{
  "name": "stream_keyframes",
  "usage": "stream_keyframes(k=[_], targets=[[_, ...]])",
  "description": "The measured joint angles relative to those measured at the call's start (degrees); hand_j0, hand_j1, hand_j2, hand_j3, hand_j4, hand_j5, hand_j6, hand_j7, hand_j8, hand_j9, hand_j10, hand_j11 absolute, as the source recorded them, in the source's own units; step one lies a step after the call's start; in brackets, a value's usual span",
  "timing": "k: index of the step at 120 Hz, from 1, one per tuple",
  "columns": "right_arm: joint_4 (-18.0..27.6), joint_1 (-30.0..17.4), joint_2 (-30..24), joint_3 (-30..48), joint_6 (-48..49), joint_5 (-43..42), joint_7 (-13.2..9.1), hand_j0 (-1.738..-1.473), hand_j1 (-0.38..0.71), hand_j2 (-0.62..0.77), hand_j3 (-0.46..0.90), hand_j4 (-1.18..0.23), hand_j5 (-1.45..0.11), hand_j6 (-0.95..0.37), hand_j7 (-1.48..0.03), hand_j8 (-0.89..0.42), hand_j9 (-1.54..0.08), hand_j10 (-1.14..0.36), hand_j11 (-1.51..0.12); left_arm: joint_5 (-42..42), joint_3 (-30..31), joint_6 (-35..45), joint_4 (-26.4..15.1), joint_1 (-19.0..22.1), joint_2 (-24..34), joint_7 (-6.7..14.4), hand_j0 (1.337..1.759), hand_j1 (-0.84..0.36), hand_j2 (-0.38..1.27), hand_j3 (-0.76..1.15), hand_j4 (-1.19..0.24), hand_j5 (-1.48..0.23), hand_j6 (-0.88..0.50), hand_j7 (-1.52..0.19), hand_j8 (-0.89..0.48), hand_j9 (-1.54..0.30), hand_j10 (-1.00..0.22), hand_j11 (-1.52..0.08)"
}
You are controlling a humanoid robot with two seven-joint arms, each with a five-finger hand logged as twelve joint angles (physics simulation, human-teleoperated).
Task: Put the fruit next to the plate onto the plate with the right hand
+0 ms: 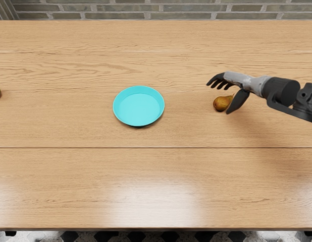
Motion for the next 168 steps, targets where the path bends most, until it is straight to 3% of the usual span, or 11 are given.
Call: stream_keyframes(k=[132, 168], targets=[[-3.78, -0.03, 3.71, -4.86, -4.87, -0.8, 0.21, -1.658, 0.15, -0.08, 0.0, -0.43, -0.54, -0.42, -0.55, -0.43, -0.54, -0.42, -0.55, 0.0, 0.0, 0.0, 0.0, 0.0, 0.0, 0.0, 1.658, 0.32, 0.0, 0.0, -0.02, -0.03, -0.02, -0.03, -0.02, -0.03, -0.02, -0.03], [-5.39, -0.09, 4.98, -5.55, -5.66, -0.96, 0.29, -1.658, 0.17, -0.08, 0.0, -0.46, -0.54, -0.45, -0.57, -0.46, -0.54, -0.52, -0.57, 0.0, 0.0, -0.01, 0.0, 0.0, 0.0, 0.0, 1.658, 0.32, 0.0, 0.0, -0.02, -0.03, -0.02, -0.03, -0.02, -0.03, -0.02, -0.03]])
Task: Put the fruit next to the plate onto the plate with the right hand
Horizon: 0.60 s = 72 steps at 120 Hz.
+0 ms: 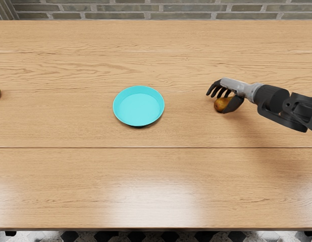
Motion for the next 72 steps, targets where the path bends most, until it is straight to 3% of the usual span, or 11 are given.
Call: stream_keyframes(k=[32, 47, 72], targets=[[-0.49, 0.0, 0.15, -0.75, 0.03, 0.17, 0.33, -1.657, 0.22, -0.08, 0.0, -0.46, -0.56, -0.45, -0.57, -0.46, -0.56, -0.55, -0.59, -0.01, -0.01, 0.02, -0.01, 0.01, 0.0, -0.01, 1.658, 0.32, 0.0, 0.0, -0.02, -0.03, -0.02, -0.03, -0.02, -0.03, -0.02, -0.03], [-0.59, 0.03, -0.21, -1.03, 0.04, 0.45, 1.85, -1.658, 0.23, 0.01, 0.0, -0.47, -0.57, -0.46, -0.58, -0.47, -0.57, -0.5, -0.61, 0.0, -0.01, 0.01, 0.0, 0.0, 0.0, -0.01, 1.658, 0.32, 0.0, 0.0, -0.02, -0.03, -0.02, -0.03, -0.02, -0.03, -0.02, -0.03], [-0.67, -0.01, -1.31, -1.21, 0.2, 0.78, 2.73, -1.658, 0.22, 0.02, 0.0, -0.49, -0.62, -0.49, -0.62, -0.49, -0.62, -0.47, -0.63, 0.0, 0.0, 0.01, 0.0, 0.0, 0.0, 0.0, 1.658, 0.32, 0.0, 0.0, -0.02, -0.03, -0.02, -0.03, -0.02, -0.03, -0.02, -0.03]])
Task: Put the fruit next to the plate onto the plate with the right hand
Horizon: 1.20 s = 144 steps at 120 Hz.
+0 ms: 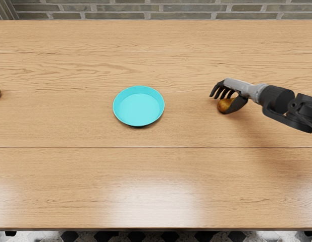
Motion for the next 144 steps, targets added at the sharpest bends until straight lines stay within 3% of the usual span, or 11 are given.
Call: stream_keyframes(k=[22, 39, 53, 74, 91, 144], targets=[[0.0, -0.27, -0.25, -0.04, 0.12, 0.03, 0.16, -1.658, 0.25, 0.02, 0.0, -0.53, -0.66, -0.52, -0.67, -0.49, -0.67, -0.46, -0.68, 0.0, 0.0, 0.0, 0.0, 0.0, 0.0, 0.0, 1.658, 0.32, 0.0, 0.0, -0.02, -0.03, -0.02, -0.03, -0.02, -0.03, -0.02, -0.03], [-0.02, -0.33, -0.27, -0.05, 0.29, -0.1, 0.39, -1.656, 0.31, 0.11, 0.0, -0.6, -0.72, -0.58, -0.75, -0.44, -0.73, -0.41, -0.76, 0.0, 0.0, 0.0, 0.0, 0.0, 0.0, 0.0, 1.658, 0.32, 0.0, 0.0, -0.02, -0.03, -0.02, -0.03, -0.02, -0.03, -0.02, -0.03], [-0.05, -0.34, -0.27, -0.05, 0.81, -0.2, 0.47, -1.653, 0.34, 0.17, 0.0, -0.67, -0.78, -0.55, -0.82, -0.4, -0.8, -0.37, -0.83, 0.0, 0.0, -0.01, 0.0, 0.01, 0.0, 0.0, 1.658, 0.32, 0.0, 0.0, -0.02, -0.03, -0.02, -0.03, -0.02, -0.03, -0.02, -0.03], [-0.08, -0.26, -0.29, 0.2, 2.56, 0.13, 0.58, -1.652, 0.32, 0.3, 0.0, -0.77, -0.84, -0.6, -0.93, -0.46, -0.87, -0.4, -0.93, 0.0, 0.01, -0.02, 0.0, 0.0, 0.0, 0.0, 1.658, 0.32, 0.0, 0.0, -0.02, -0.03, -0.02, -0.03, -0.02, -0.03, -0.02, -0.03], [-0.01, 0.45, -0.38, 0.59, 5.85, 2.59, 0.6, -1.654, 0.31, 0.4, 0.0, -0.77, -0.92, -0.65, -0.96, -0.47, -0.94, -0.44, -0.98, 0.0, 0.01, -0.01, 0.0, 0.0, 0.0, 0.0, 1.658, 0.32, 0.0, 0.0, -0.02, -0.03, -0.02, -0.03, -0.02, -0.03, -0.02, -0.03], [0.87, 7.59, 0.63, 1.74, 18.22, 13.63, 0.36, -1.656, 0.33, 0.44, 0.0, -0.75, -1.01, -0.64, -0.99, -0.42, -1.01, -0.43, -0.99, 0.0, 0.01, -0.02, 0.0, 0.02, 0.0, 0.01, 1.658, 0.32, 0.0, 0.0, -0.02, -0.03, -0.02, -0.03, -0.02, -0.03, -0.02, -0.03]])
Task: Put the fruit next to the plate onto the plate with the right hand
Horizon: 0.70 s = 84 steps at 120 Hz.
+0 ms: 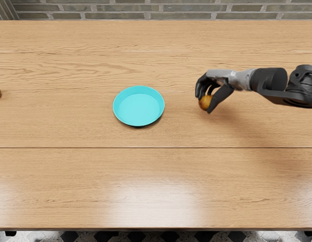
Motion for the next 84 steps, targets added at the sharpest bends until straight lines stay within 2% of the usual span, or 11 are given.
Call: stream_keyframes(k=[22, 41, 84], targets=[[0.08, 2.72, 3.12, 0.46, 2.81, 2.92, -0.21, -1.657, 0.36, 0.49, 0.0, -0.74, -1.03, -0.65, -0.99, -0.41, -1.02, -0.41, -0.99, 0.0, 0.0, 0.0, 0.0, -0.01, 0.0, 0.0, 1.658, 0.32, 0.0, 0.0, -0.02, -0.03, -0.02, -0.03, -0.02, -0.03, -0.02, -0.03], [-0.52, 4.28, 6.75, 1.32, 3.35, 3.61, -0.5, -1.658, 0.39, 0.57, 0.0, -0.74, -1.04, -0.71, -0.99, -0.4, -1.03, -0.4, -0.99, 0.0, 0.0, 0.0, 0.0, -0.01, 0.0, 0.0, 1.658, 0.32, 0.0, 0.0, -0.02, -0.03, -0.02, -0.03, -0.02, -0.03, -0.02, -0.03], [-9.04, 6.06, 18.44, 2.44, 3.1, 3.72, -0.57, -1.658, 0.4, 0.57, 0.0, -0.73, -1.05, -0.76, -0.99, -0.38, -1.03, -0.38, -0.98, 0.0, 0.0, -0.01, 0.0, 0.02, 0.0, 0.0, 1.658, 0.32, 0.0, 0.0, -0.02, -0.03, -0.02, -0.03, -0.02, -0.03, -0.02, -0.03]])
